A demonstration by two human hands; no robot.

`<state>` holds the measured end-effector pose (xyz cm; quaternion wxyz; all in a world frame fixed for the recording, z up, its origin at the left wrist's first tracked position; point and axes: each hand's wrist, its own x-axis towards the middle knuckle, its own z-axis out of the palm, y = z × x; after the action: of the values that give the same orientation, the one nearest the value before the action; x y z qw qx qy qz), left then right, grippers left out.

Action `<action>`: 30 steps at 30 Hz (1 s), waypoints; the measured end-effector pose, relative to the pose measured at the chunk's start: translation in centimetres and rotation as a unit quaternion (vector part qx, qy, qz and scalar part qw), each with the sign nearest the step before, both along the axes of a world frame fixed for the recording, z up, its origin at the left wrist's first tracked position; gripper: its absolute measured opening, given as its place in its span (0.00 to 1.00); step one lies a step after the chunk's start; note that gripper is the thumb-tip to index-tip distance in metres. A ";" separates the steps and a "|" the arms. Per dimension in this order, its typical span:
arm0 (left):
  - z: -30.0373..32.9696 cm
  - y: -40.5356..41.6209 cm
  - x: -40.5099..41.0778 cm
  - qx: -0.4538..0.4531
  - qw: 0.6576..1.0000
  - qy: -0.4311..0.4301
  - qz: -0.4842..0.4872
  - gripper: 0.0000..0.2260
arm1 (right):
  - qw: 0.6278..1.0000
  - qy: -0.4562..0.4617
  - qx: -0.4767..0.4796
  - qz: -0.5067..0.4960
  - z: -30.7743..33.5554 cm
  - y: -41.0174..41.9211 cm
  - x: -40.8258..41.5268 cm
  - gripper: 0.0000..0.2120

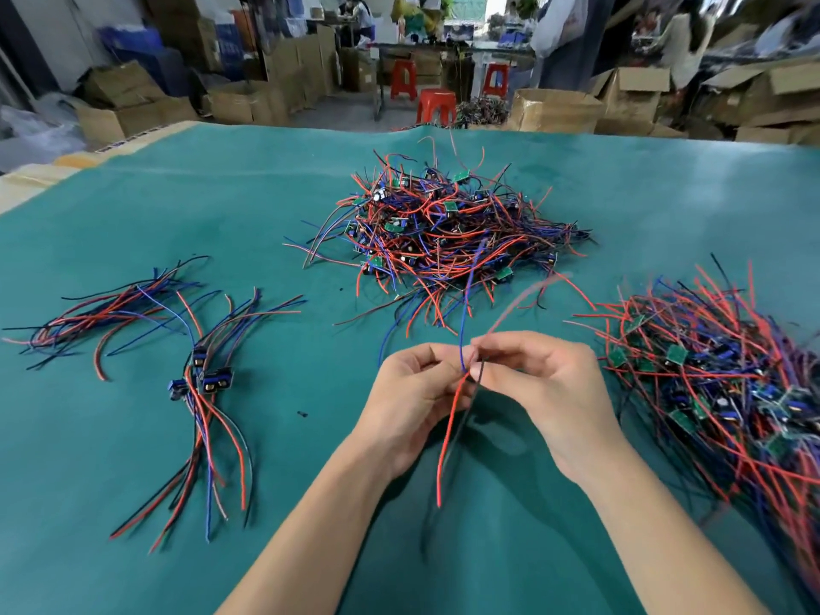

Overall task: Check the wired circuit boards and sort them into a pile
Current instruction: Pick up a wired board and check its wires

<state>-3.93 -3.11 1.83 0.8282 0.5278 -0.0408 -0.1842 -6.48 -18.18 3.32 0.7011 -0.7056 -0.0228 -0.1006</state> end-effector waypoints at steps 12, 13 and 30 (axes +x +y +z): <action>0.6 0.2 -0.4 -0.026 0.997 0.011 -0.074 0.17 | 0.997 -0.009 0.036 -0.062 0.1 -0.1 0.1 0.07; 0.6 0.2 -0.4 -0.024 0.997 0.011 -0.070 0.17 | 0.997 -0.006 0.042 -0.067 0.1 -0.1 0.1 0.07; 0.3 0.2 -0.1 -0.076 0.995 0.055 -0.039 0.06 | 0.996 -0.036 -0.074 0.029 0.3 -0.7 -0.2 0.15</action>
<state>-4.01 -2.90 2.16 0.8592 0.4502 -0.0295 -0.2414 -6.69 -18.89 3.62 0.6482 -0.7506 -0.0762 -0.1033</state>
